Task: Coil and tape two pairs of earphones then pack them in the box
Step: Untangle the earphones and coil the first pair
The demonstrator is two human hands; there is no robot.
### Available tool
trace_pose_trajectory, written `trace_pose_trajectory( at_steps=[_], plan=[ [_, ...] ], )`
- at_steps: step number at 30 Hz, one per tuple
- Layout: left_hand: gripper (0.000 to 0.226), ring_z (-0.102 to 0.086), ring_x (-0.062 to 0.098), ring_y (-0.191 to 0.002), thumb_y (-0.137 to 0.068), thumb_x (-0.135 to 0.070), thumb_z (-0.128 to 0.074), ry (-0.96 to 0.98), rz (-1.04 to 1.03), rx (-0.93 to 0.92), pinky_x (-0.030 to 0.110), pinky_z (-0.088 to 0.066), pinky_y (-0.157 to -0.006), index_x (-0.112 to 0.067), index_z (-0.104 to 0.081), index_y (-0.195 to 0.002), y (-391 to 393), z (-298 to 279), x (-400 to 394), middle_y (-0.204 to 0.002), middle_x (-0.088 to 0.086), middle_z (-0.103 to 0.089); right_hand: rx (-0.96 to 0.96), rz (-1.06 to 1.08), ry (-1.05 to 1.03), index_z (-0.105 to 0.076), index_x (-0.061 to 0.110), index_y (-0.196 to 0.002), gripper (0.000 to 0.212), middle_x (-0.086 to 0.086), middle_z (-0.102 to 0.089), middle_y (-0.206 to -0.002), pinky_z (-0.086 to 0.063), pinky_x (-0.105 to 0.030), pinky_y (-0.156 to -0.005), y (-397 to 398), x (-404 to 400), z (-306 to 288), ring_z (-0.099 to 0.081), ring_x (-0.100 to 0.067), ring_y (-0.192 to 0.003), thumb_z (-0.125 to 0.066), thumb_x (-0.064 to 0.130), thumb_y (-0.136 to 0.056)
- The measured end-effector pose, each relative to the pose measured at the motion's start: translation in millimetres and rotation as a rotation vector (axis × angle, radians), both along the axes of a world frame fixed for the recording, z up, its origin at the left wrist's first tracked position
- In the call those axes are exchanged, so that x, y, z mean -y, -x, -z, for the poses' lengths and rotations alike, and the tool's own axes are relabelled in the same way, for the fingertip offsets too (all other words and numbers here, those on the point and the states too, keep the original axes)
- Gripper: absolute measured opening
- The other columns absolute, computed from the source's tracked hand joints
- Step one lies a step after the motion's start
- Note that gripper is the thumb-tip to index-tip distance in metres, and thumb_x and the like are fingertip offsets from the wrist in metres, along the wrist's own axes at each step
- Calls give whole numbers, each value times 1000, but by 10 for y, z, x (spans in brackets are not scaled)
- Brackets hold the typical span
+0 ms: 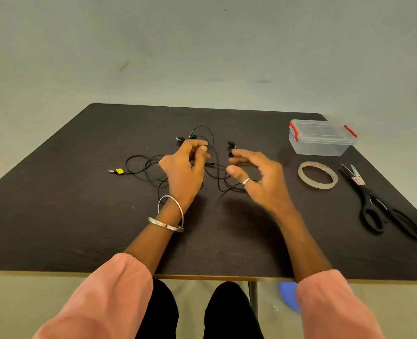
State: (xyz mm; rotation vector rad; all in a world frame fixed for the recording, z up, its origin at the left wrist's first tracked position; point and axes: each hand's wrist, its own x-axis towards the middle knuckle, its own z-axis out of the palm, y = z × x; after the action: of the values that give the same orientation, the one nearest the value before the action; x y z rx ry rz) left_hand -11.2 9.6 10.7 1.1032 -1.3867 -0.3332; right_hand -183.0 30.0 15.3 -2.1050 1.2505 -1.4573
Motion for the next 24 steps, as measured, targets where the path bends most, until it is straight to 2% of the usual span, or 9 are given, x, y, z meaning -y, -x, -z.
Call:
trace_pose_trajectory(
  at_steps=[2,4,6,10,13,17,20,22,24],
  plan=[
    [12,-69,5,-76,-94,-15,-59,-4,77,-18,41,-57,-79,-11,-68,-100,31,-101,-9,-78,-6,-71,47,-83,-187,-63,12,-120,42,2,-72,-99,-51,-23,-90,-98,-1,-39,-67,-7,-97,-74,24,-82],
    [12,-69,4,-76,-94,-15,-59,-14,127,-9,37,-58,-78,-12,-69,-99,45,-249,-9,-78,-6,-72,137,-166,-305,-67,9,-111,28,0,-73,-85,-54,-24,-78,-86,16,-131,-70,-10,-81,-72,14,-84],
    [11,-69,4,-76,-93,-16,-59,-22,140,18,40,-56,-82,-15,-69,-96,35,-426,4,-77,-8,-72,279,-248,-385,-71,5,-98,12,-2,-71,-74,-56,-27,-68,3,19,-258,-66,-13,-66,-66,6,-87],
    [12,-68,6,-82,-94,-17,-56,-34,117,67,48,-50,-90,-21,-67,-91,45,-817,30,-75,-13,-70,559,-322,-499,-73,5,-92,15,-3,-62,-64,-59,-35,-64,296,37,-594,-52,-11,-51,-59,2,-89],
    [15,-65,10,-90,-93,-19,-57,-38,24,24,48,-47,-92,-27,-68,-88,41,-1186,91,-85,-13,-70,489,-237,-470,-72,3,-96,14,-1,-56,-62,-48,-26,-50,546,1,-847,-44,-11,-46,-61,9,-90],
    [12,-58,15,-101,-89,-24,-62,-111,-62,-42,40,-49,-91,-30,-73,-89,-52,-1594,192,-102,-7,-69,495,-180,-335,-74,4,-94,14,-8,-63,-69,-44,-25,-50,810,-142,-1144,-45,-13,-48,-65,14,-88],
    [11,-66,19,-93,-89,-22,-65,-151,22,-132,31,-55,-79,-23,-74,-93,-38,-1764,183,-105,-3,-71,431,-187,-262,-74,6,-97,16,-10,-70,-75,-50,-26,-52,817,-264,-1254,-52,-15,-51,-68,14,-85],
    [13,-67,17,-66,-90,-22,-65,-206,68,-229,27,-55,-57,-19,-73,-99,-39,-1848,166,-108,1,-68,369,-179,-272,-73,4,-96,12,-12,-72,-76,-54,-28,-56,760,-313,-1234,-59,-19,-53,-68,7,-85],
    [14,-63,16,-50,-93,-20,-62,-268,145,-349,25,-54,-50,-14,-70,-102,-73,-1907,143,-94,6,-65,239,-154,-309,-72,5,-91,9,-11,-73,-73,-56,-26,-61,707,-324,-1167,-66,-21,-58,-70,5,-83]
  ],
)
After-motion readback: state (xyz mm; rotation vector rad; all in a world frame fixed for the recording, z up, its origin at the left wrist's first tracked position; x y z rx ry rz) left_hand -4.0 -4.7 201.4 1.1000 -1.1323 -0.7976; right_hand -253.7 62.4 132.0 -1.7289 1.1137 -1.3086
